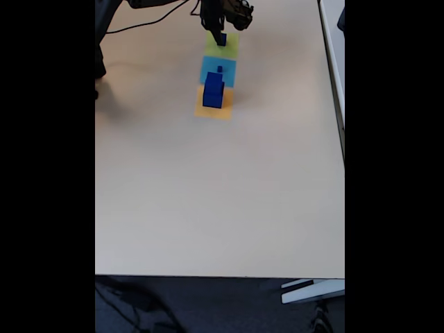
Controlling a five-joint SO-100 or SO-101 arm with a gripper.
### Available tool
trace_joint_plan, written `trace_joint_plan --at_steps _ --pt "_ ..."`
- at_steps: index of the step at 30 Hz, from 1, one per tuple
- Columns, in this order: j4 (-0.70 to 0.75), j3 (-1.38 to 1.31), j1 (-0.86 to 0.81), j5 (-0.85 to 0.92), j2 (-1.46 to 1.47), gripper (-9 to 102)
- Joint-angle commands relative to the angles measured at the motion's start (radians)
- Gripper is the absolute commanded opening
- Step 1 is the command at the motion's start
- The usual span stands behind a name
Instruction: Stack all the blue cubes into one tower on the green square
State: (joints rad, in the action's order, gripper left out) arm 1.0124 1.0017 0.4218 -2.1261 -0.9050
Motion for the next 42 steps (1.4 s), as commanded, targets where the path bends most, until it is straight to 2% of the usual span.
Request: trace_joint_plan --at_steps 1,26,42 --pt "-0.015 -0.014 -0.015 0.028 -0.078 20" --pt "0.002 0.028 -0.083 0.206 -0.207 22" --pt "0.006 0.146 -0.198 0.345 -0.298 22"
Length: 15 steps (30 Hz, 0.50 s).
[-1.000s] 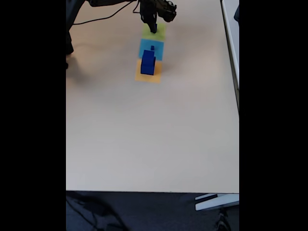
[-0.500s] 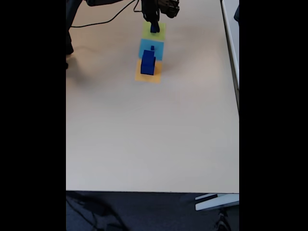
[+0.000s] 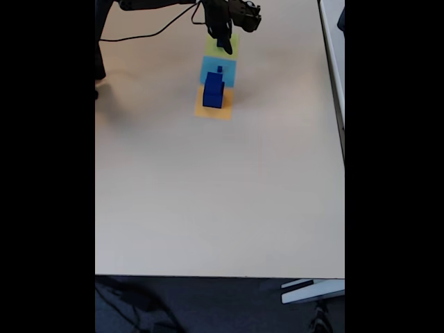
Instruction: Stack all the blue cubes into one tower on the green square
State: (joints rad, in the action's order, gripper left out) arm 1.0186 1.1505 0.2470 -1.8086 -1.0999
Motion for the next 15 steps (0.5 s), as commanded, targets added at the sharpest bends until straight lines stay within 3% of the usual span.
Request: trace_joint_plan --at_steps 1,15 --pt "0.000 0.000 -0.031 0.038 -0.104 22" --pt "-0.041 0.084 -0.083 0.104 -0.112 22"
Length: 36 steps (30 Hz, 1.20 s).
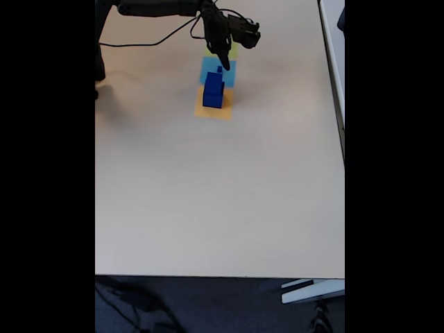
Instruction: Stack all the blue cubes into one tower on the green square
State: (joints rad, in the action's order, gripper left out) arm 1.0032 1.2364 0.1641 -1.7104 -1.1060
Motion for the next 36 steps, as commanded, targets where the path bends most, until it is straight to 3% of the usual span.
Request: trace_joint_plan --at_steps 1,10,36 --pt "-0.035 0.008 0.000 0.005 -0.106 22" --pt "-0.117 0.078 0.012 -0.012 -0.100 21" --pt "-0.117 0.153 0.014 -0.009 -0.104 20"
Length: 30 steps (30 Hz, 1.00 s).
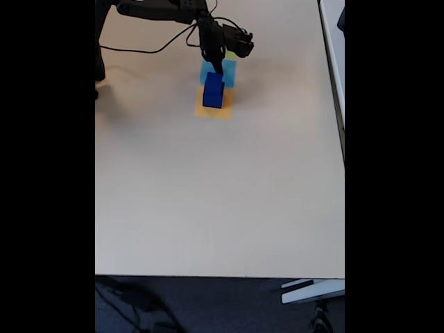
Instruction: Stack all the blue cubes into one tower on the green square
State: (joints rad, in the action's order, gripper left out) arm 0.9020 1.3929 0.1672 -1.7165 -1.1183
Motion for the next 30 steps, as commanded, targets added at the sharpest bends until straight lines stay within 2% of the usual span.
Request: trace_joint_plan --at_steps 1,30 --pt "-0.015 -0.002 0.011 -0.002 -0.091 20" --pt "-0.015 0.014 0.006 0.018 -0.078 12"
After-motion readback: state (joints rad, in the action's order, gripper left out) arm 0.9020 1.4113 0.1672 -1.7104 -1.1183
